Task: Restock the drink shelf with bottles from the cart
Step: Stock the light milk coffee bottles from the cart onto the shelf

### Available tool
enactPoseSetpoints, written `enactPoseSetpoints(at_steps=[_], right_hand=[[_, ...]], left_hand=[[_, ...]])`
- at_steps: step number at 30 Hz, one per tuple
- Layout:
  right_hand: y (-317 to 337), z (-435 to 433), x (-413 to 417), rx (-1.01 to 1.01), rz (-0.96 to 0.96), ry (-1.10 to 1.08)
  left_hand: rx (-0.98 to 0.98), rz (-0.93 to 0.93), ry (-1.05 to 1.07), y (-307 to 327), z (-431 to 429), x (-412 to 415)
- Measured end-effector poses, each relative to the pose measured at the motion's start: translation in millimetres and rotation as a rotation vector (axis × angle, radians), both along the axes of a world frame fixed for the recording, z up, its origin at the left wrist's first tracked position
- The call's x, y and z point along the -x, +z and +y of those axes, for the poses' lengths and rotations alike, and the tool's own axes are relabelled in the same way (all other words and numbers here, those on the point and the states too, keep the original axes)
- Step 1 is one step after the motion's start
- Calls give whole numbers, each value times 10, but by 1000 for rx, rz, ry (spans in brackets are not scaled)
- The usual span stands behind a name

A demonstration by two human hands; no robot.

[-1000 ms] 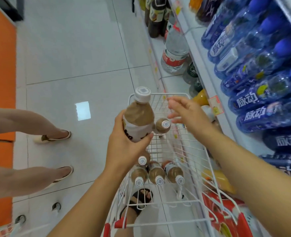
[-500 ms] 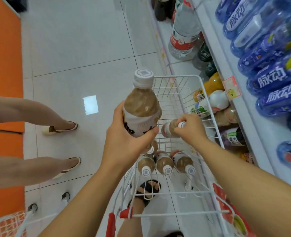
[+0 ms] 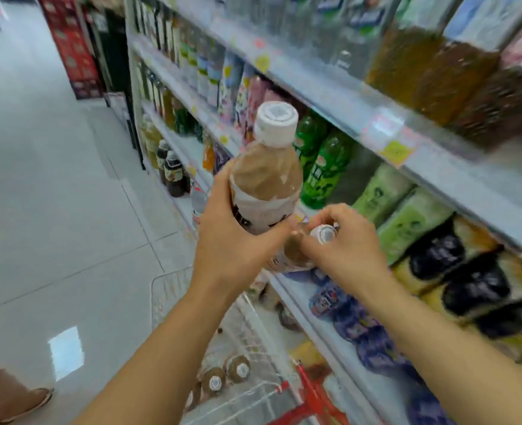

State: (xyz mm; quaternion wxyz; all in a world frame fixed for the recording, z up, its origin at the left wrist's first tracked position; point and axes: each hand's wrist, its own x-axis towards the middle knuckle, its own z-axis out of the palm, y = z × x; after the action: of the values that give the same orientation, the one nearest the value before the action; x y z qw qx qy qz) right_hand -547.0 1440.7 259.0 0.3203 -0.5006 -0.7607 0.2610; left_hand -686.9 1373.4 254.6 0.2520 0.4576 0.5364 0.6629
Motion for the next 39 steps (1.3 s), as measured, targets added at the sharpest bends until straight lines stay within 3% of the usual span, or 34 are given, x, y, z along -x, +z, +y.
enactPoseSetpoints(at_steps=[6,11,18,22,28,30,36,39], right_hand=[[1231,-372,-785,-278,107,-155],[1838,-800,-1413,-518,174,-287],[1951,-903,-1997,-765,-101,-394],[1943,-707,-2204,-732,-118,-467],[1994,-215,-2347,-733,101,-732],[1955,28,-2418,-654,141,-813],[1707,358,-2450,-375,382,-785],[1459,368,-2514,-123,211,-807]], left_hand=[[-284,91,-82,1097,121,-566],[-450,127,-233,1537,135,-1151],[-450,310,-437,1488,407,-1826],[-359,254,-514,1402,603,-2013],[-251,101,-516,1458,836,-2142],[-202,71,-515,1486,924,-2179],[-102,132,-562,1400,1122,-2199],[-55,178,-570,1450,1212,-2189]])
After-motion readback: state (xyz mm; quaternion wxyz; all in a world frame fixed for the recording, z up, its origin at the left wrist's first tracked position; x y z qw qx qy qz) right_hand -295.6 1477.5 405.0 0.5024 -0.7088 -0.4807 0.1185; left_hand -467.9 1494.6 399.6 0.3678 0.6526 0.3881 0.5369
